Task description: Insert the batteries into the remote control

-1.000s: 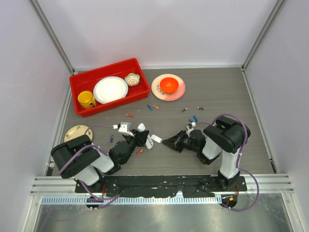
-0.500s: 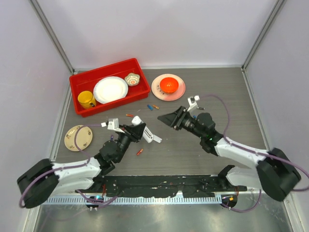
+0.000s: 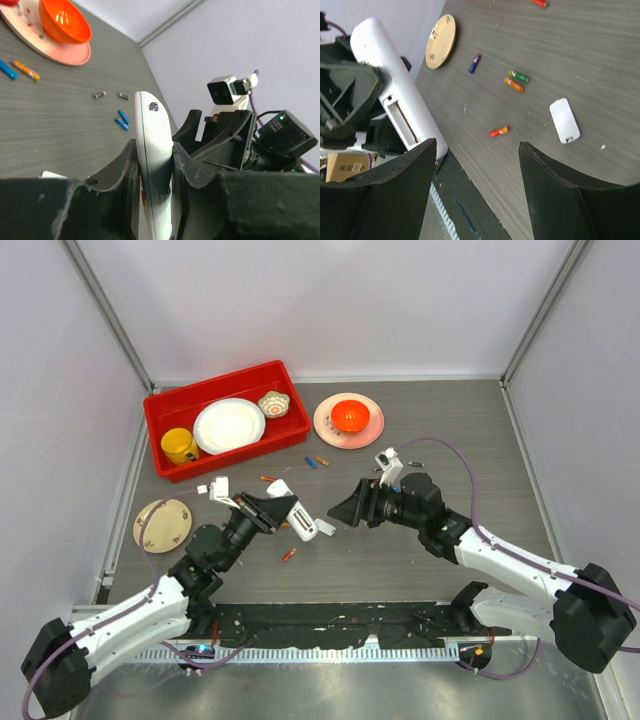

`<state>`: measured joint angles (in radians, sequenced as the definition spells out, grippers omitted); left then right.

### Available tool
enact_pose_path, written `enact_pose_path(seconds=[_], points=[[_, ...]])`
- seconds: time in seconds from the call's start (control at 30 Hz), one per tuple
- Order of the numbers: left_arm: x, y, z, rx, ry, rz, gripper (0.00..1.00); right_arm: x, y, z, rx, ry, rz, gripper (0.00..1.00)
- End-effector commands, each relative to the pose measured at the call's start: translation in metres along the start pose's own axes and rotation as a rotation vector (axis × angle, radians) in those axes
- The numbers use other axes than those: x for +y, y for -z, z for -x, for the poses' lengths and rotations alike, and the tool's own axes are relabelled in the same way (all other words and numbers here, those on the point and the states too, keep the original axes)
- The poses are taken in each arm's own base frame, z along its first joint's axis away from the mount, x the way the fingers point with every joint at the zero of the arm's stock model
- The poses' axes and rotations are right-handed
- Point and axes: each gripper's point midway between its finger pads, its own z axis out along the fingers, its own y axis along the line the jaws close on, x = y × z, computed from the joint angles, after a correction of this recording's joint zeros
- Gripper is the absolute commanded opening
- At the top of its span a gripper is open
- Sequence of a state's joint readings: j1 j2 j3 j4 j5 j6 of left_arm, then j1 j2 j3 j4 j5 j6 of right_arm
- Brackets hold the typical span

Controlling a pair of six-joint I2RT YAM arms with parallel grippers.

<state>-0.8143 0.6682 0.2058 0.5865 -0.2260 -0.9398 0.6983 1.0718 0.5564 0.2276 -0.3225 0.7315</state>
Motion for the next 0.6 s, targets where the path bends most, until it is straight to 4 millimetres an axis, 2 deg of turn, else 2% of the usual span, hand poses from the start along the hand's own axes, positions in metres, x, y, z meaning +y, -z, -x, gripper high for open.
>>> enact_pose_path(seconds=[0.0,0.07,0.1,0.17,0.23,0.27,0.3,0.37,0.43,0.47,0.5,0.57], points=[[-0.006,0.011,-0.01,0.081,0.153,-0.105,0.0,0.027,0.015,-0.005,0.017,0.036,0.134,0.72],[-0.007,0.012,-0.011,0.11,0.186,-0.151,0.0,0.03,0.017,-0.009,0.016,0.012,0.167,0.72],[-0.004,0.012,-0.013,0.125,0.199,-0.153,0.0,0.027,0.018,-0.018,0.037,-0.006,0.178,0.72],[-0.002,0.007,-0.013,0.134,0.224,-0.17,0.0,0.034,0.02,-0.017,0.018,-0.053,0.227,0.72],[-0.01,0.006,-0.017,0.176,0.241,-0.216,0.0,0.036,0.019,-0.022,0.016,-0.121,0.266,0.73],[-0.021,0.006,-0.014,0.175,0.244,-0.268,0.0,0.036,0.019,-0.025,0.024,-0.14,0.278,0.73],[-0.021,0.002,-0.022,0.218,0.254,-0.269,0.0,0.042,0.019,-0.023,0.011,-0.141,0.319,0.73],[-0.032,-0.001,-0.022,0.241,0.279,-0.319,0.01,0.042,0.018,-0.028,0.027,-0.182,0.335,0.73],[-0.035,-0.006,-0.031,0.295,0.294,-0.339,0.0,0.044,0.017,-0.029,0.022,-0.177,0.344,0.78],[-0.041,-0.008,-0.028,0.289,0.305,-0.368,0.01,0.045,0.017,-0.029,0.02,-0.167,0.344,0.78],[-0.037,-0.011,-0.031,0.301,0.317,-0.358,0.01,0.045,0.017,-0.029,0.02,-0.162,0.341,0.78],[-0.041,-0.012,-0.03,0.299,0.331,-0.386,0.0,0.046,0.016,-0.03,0.019,-0.136,0.338,0.78]])
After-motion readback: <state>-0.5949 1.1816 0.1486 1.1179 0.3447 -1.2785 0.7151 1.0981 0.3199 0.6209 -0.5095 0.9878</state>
